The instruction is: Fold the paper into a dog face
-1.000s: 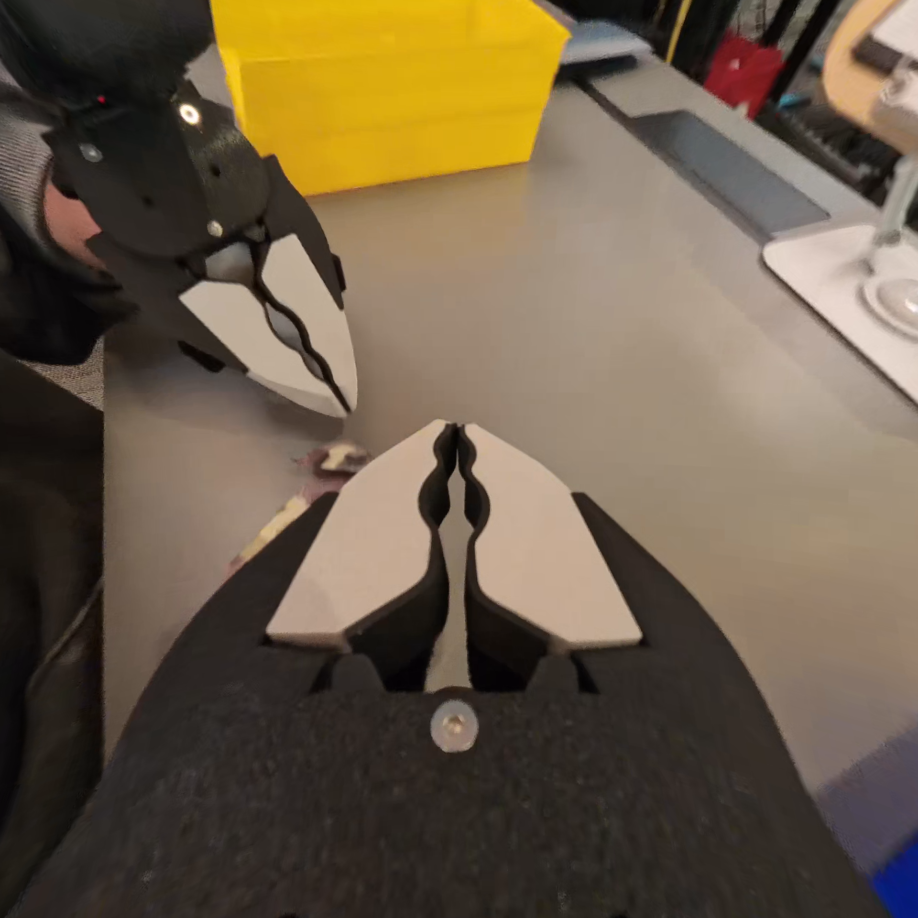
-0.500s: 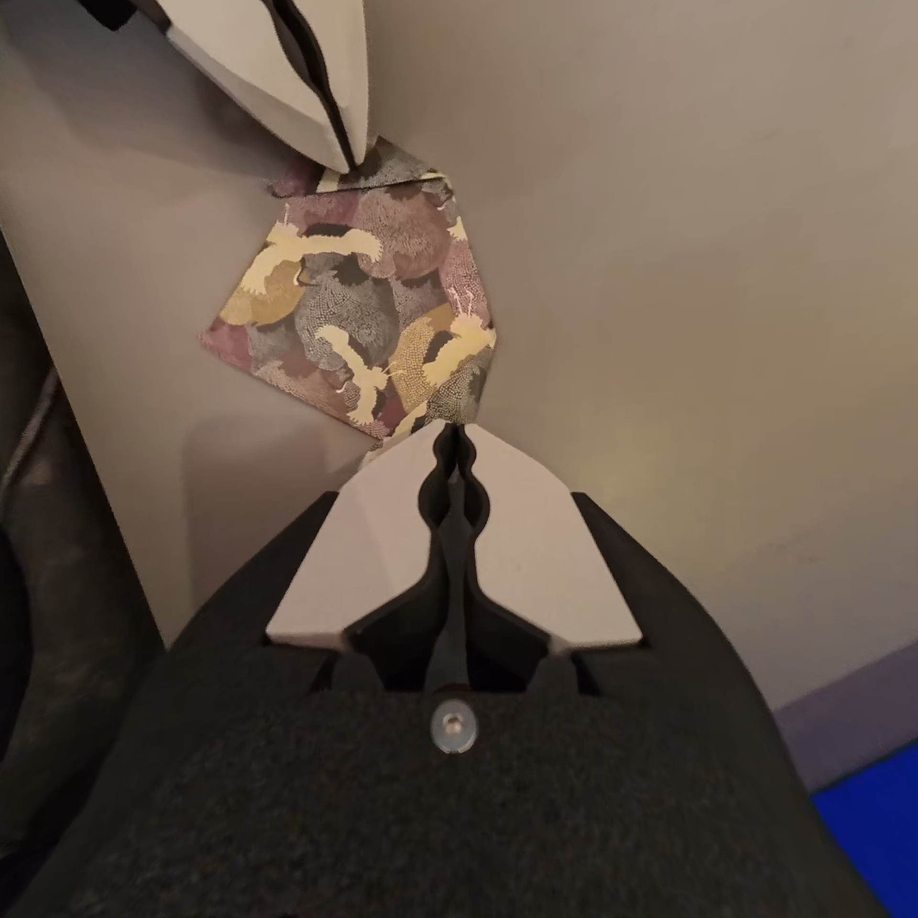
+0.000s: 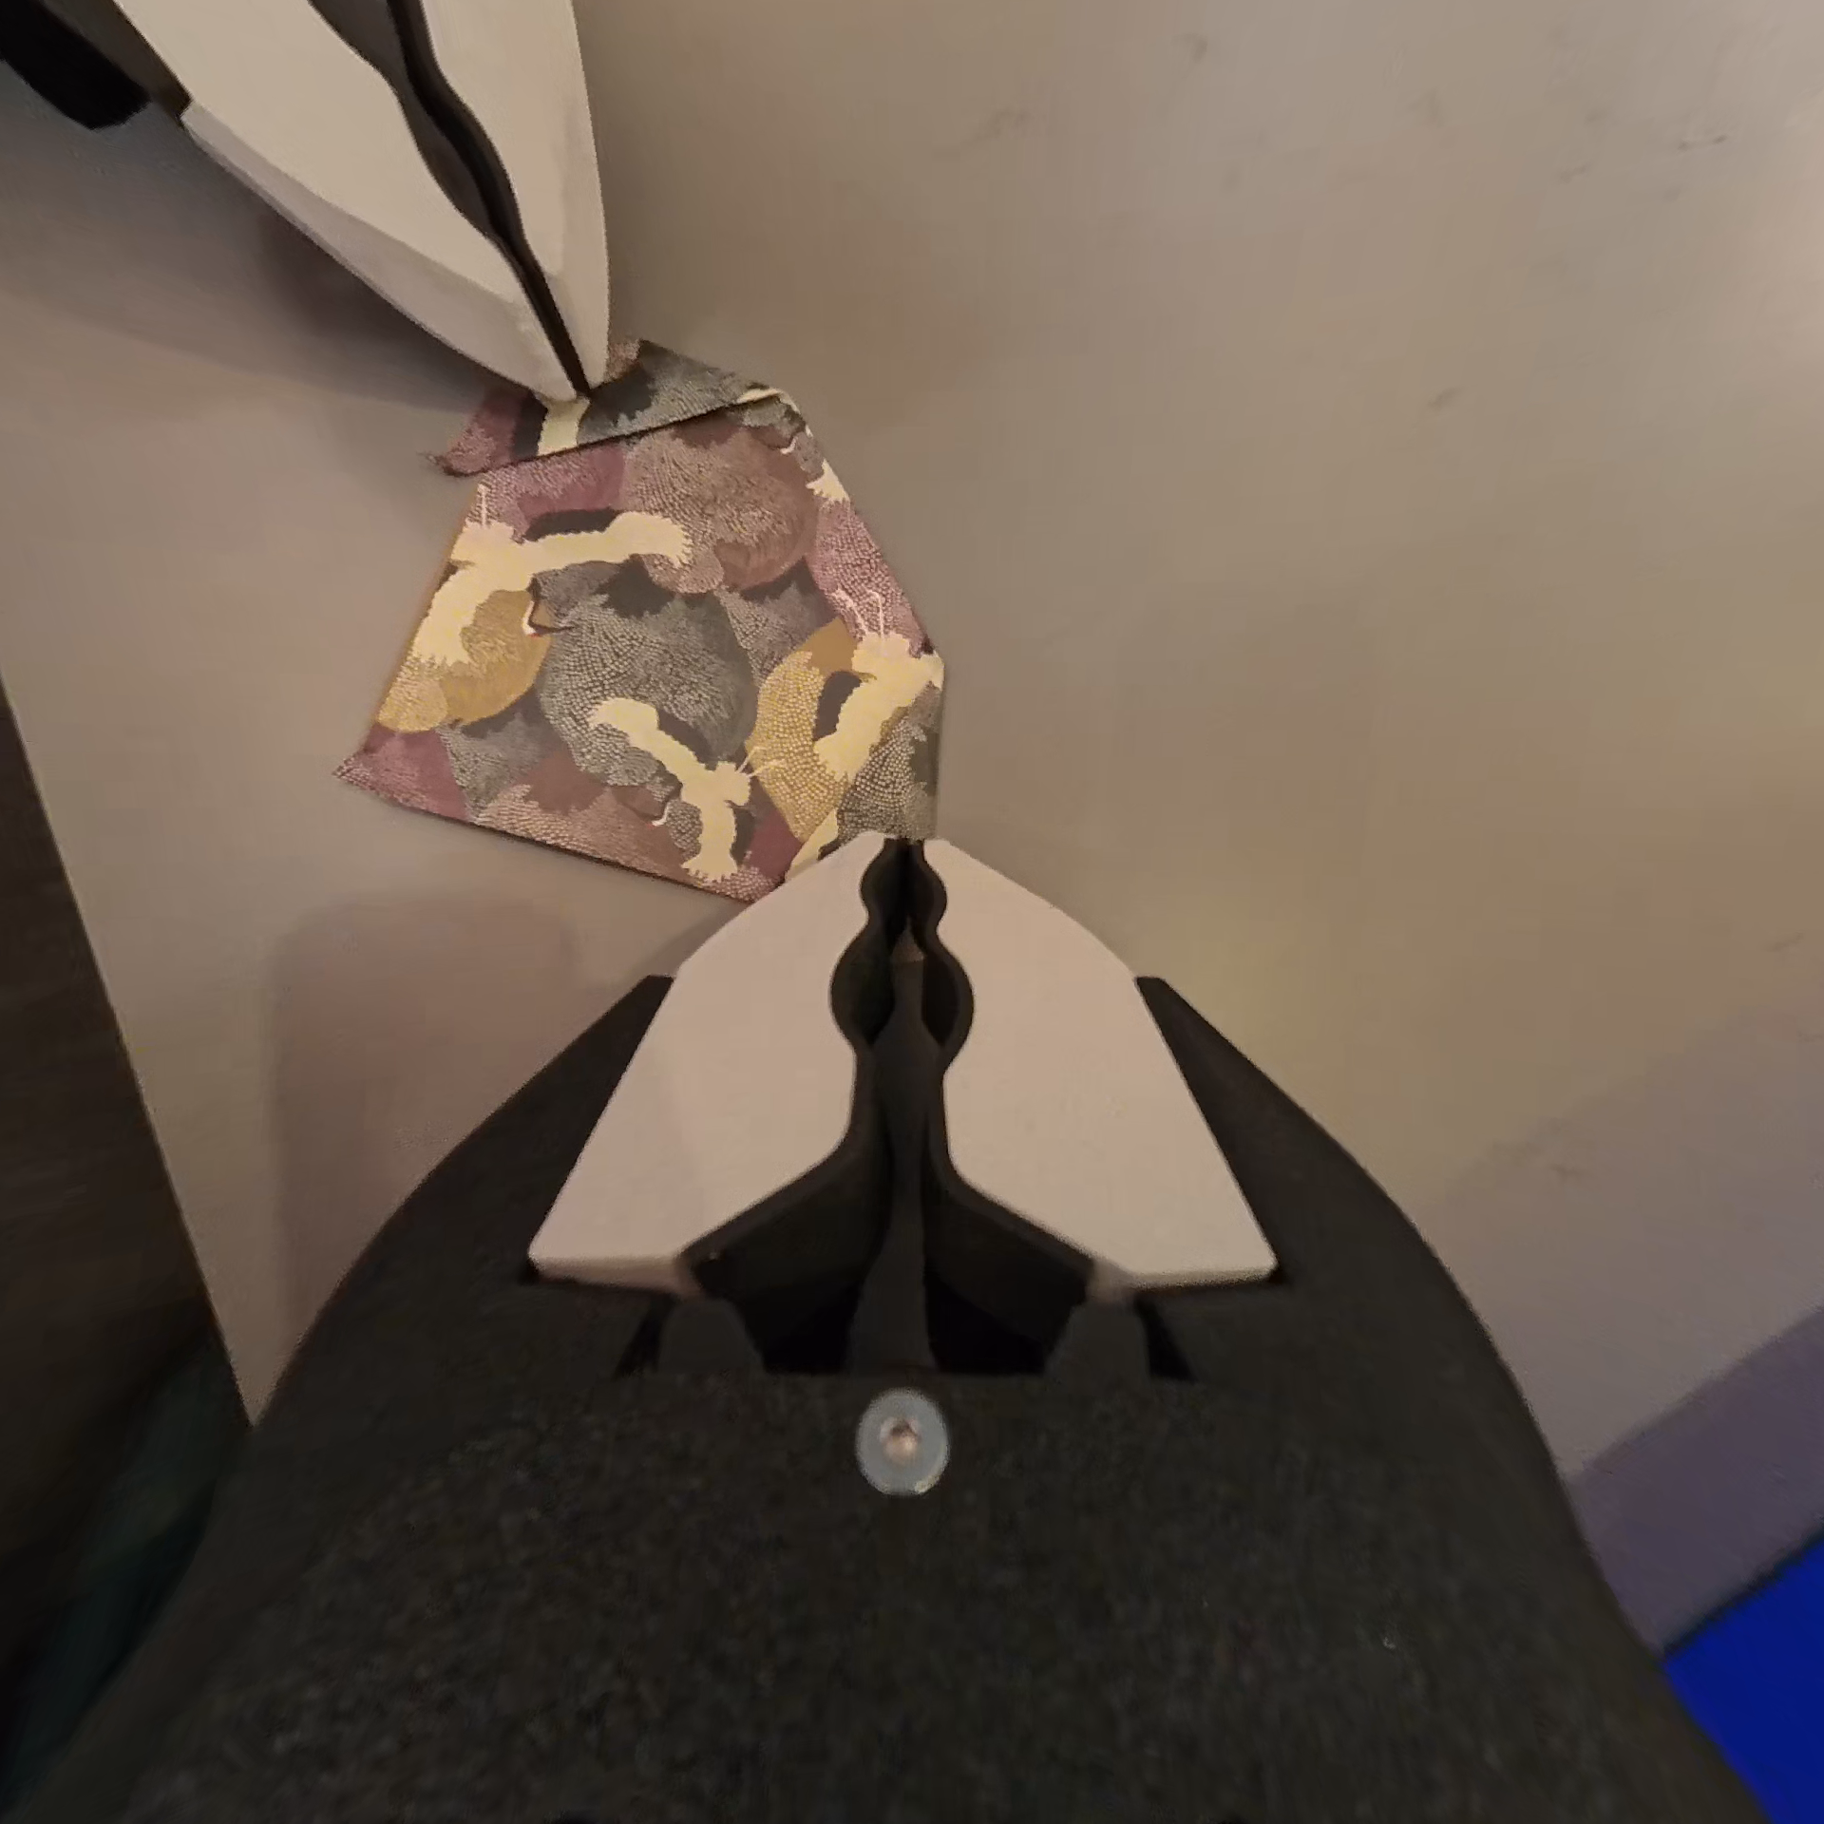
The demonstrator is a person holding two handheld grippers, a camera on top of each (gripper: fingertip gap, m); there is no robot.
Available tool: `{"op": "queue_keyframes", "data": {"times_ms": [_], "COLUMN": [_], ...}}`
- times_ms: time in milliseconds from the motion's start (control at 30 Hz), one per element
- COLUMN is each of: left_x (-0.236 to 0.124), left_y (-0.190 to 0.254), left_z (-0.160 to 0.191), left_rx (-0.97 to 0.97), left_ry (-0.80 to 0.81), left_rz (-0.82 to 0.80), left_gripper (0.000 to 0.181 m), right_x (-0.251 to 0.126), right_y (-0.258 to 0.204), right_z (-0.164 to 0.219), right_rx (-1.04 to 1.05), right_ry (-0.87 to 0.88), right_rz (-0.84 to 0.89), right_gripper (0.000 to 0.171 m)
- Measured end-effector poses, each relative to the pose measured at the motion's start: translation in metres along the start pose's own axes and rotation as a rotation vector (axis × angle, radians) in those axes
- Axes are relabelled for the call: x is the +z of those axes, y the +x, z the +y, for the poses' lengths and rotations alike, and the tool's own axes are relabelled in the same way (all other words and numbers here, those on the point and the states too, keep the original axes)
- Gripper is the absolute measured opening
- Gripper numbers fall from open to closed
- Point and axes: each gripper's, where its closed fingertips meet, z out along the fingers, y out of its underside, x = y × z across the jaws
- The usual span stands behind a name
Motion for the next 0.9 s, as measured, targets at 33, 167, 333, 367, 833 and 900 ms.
{"op": "queue_keyframes", "data": {"times_ms": [33,167,333,367,833,900], "left_x": [0.0,0.0001,0.0002,0.0002,0.0001,-0.0002], "left_y": [0.0,-0.0002,-0.0002,-0.0001,-0.0002,-0.0006], "left_z": [0.0,0.0,0.0002,0.0002,0.0002,0.0008], "left_rx": [-0.002,-0.006,-0.002,-0.004,-0.008,-0.025], "left_ry": [0.003,-0.001,0.003,0.004,0.003,-0.009], "left_rz": [-0.003,-0.021,-0.032,-0.031,-0.038,-0.05], "left_gripper": [0.0,0.0,0.0,0.0,0.0,0.0], "right_x": [0.0,0.0001,0.0002,0.0002,0.0005,0.0047], "right_y": [0.0001,0.0001,0.0,-0.0002,0.0005,0.0077], "right_z": [0.0,0.0,0.0,0.0,-0.0005,-0.0046], "right_rx": [-0.006,-0.007,-0.05,-0.086,-0.13,-0.152], "right_ry": [-0.001,-0.003,0.0,-0.007,-0.009,-0.017], "right_rz": [0.007,0.021,0.038,0.055,0.084,0.1], "right_gripper": [0.0,0.0,0.0,0.0,0.0,0.0]}}
